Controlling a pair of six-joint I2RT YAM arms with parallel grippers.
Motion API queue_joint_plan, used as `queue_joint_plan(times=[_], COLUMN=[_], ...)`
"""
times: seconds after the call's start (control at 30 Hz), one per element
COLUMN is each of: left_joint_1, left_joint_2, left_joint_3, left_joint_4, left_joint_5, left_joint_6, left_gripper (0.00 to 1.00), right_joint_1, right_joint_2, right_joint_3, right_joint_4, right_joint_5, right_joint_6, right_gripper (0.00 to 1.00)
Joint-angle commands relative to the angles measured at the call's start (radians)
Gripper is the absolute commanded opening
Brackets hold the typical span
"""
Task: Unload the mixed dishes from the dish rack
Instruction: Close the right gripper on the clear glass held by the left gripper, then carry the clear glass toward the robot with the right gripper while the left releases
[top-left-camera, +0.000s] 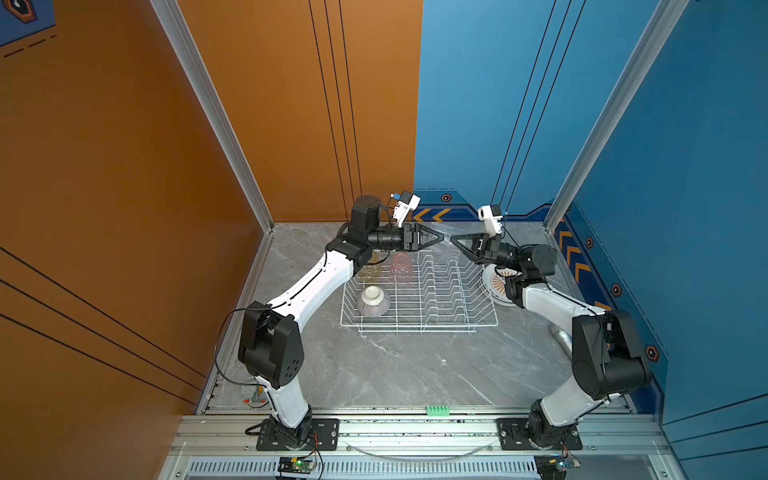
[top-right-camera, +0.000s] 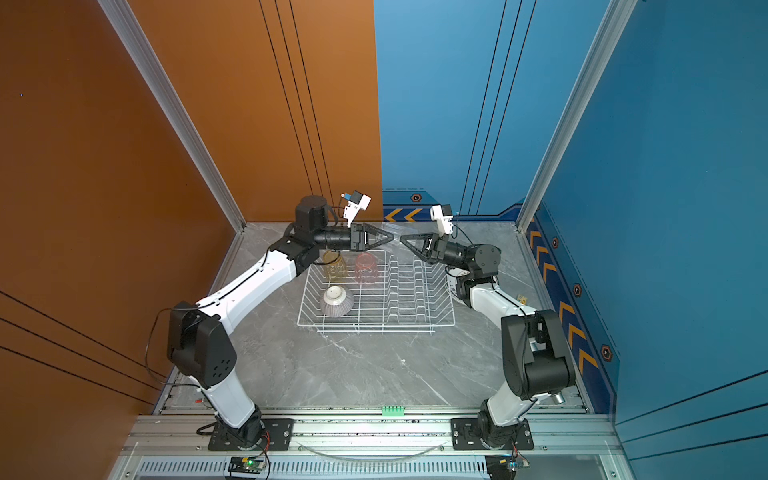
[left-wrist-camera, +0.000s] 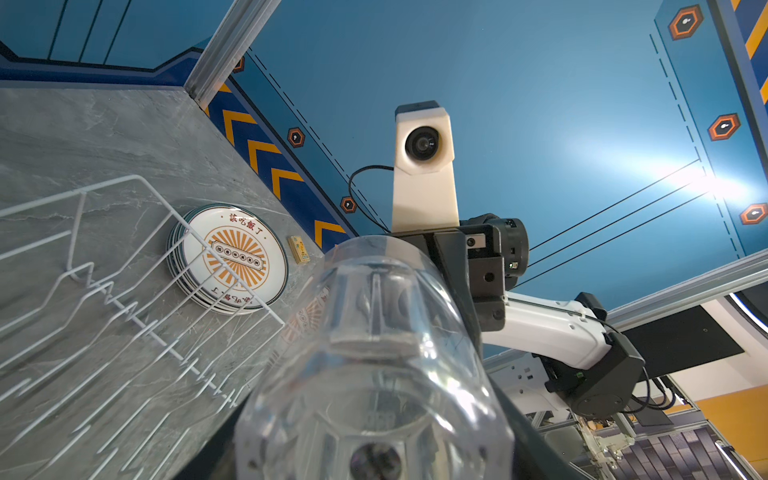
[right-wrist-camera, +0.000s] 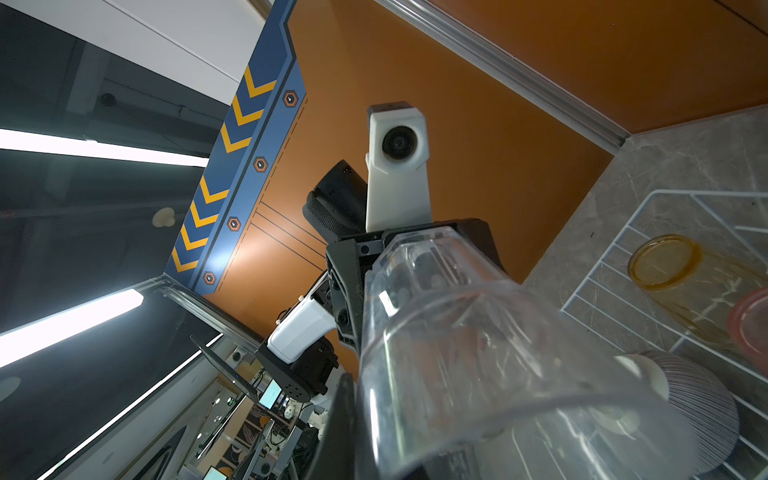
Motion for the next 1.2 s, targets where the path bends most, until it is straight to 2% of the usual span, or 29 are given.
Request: queue_joint_plan(times=[0.0,0.13,0.3,0.4,0.43,0.6,0.7,0.77,0.83,0.9,1.07,1.17], left_joint_1=[-0.018,-0.018,-0.015,-0.017,-0.019,-0.025,-0.023,-0.026,-0.033,-0.039,-0.047,-0.049], left_joint_2=[-0.051,-0.084,-0.098,-0.097,-0.097,-0.106,-0.124,-0.137,-0.147,-0.16,-0.175,-0.171], left_joint_3=[-0.015,-0.005,-0.001,0.002,0.004,0.007,0.025,0.05,0.081,0.098,0.108,0.098], left_joint_4=[-0.066,-0.164,-0.203,-0.205,-0.205,-0.212,-0.322,-0.441,-0.579,-0.674,-0.819,-0.859], left_joint_5=[-0.074,-0.115,-0.119,-0.106,-0.098,-0.117,-0.185,-0.267,-0.392,-0.503,-0.753,-0.863], left_joint_6=[0.132,0.213,0.248,0.261,0.269,0.289,0.362,0.441,0.527,0.587,0.663,0.668], left_gripper=[0.38,0.55,0.77,0.96,0.98,0.98,0.98,0.98,0.98,0.98,0.98,0.98], right_joint_1=[0.005,0.006,0.023,0.047,0.055,0.067,0.057,0.061,0.083,0.106,0.223,0.299], right_joint_2=[-0.075,-0.157,-0.24,-0.268,-0.271,-0.296,-0.311,-0.311,-0.301,-0.292,-0.277,-0.281], right_joint_3=[0.029,0.056,0.147,0.203,0.215,0.244,0.292,0.366,0.46,0.524,0.612,0.586], right_joint_4=[-0.235,-0.634,-1.145,-1.336,-1.375,-1.474,-1.665,-1.902,-2.152,-2.302,-2.538,-2.601], right_joint_5=[0.023,0.04,0.084,0.091,0.083,0.112,0.187,0.292,0.474,0.602,0.884,0.922], right_joint_6=[-0.162,-0.453,-0.821,-0.963,-0.994,-1.05,-1.162,-1.304,-1.447,-1.516,-1.584,-1.58], right_gripper=[0.0,0.0,0.0,0.0,0.0,0.0,0.0,0.0,0.0,0.0,0.0,0.0])
